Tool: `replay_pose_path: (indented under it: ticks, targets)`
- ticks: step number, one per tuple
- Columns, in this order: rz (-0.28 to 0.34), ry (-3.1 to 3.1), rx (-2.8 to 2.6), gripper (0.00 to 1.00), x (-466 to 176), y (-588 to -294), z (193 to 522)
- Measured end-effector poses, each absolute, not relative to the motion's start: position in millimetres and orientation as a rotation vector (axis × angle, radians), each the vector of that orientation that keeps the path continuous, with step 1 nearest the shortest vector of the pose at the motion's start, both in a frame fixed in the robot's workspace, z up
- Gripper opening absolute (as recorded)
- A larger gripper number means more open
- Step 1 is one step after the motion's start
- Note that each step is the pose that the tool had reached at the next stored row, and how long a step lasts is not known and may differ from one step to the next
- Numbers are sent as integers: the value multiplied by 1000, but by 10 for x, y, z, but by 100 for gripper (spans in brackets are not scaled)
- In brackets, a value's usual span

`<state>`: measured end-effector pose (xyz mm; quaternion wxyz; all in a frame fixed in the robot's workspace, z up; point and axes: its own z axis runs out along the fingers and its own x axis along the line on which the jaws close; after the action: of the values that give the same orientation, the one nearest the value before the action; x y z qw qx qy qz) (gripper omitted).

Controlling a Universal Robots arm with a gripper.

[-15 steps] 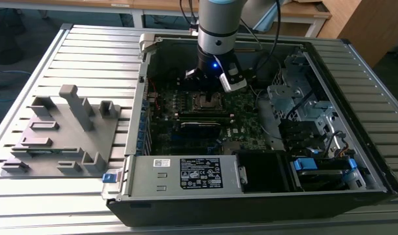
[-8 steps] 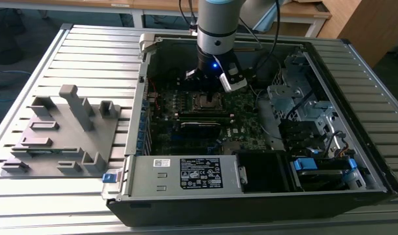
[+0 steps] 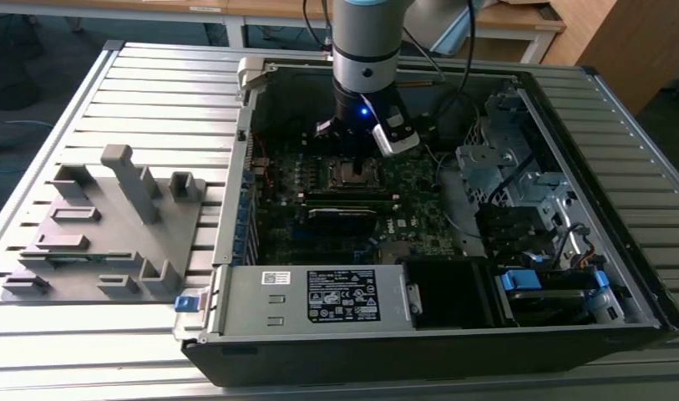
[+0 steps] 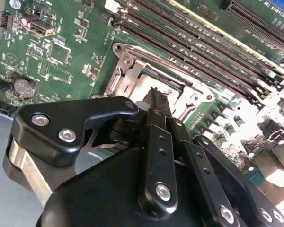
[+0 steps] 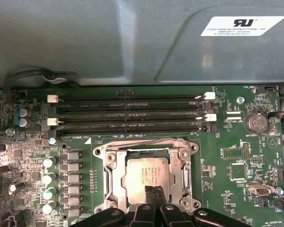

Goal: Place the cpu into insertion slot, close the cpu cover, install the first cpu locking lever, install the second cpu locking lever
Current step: 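Install the second cpu locking lever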

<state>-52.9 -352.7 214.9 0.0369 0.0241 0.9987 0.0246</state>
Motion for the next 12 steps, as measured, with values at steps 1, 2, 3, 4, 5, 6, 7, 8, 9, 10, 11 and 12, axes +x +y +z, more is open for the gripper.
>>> replay_pose_path:
  ticks: [1,2,3,4,5,6,7,8,9,10,11,12]
  targets:
    - [75,3066,75,10,-533,-3523,2146]
    - [75,3066,75,10,-540,-3518,2144]
    - [75,3066,76,10,-546,-3512,2142]
    - [75,3066,76,10,-552,-3508,2139]
    - [75,3066,77,10,-556,-3504,2137]
    - [75,3066,77,10,-558,-3500,2135]
    - [75,3066,77,10,-557,-3497,2134]
    - [75,3066,77,10,-557,-3496,2133]
    - [75,3066,77,10,-558,-3496,2134]
    - [75,3066,77,10,-558,-3493,2134]
    - [75,3066,77,10,-558,-3491,2133]
    - [75,3066,77,10,-558,-3491,2134]
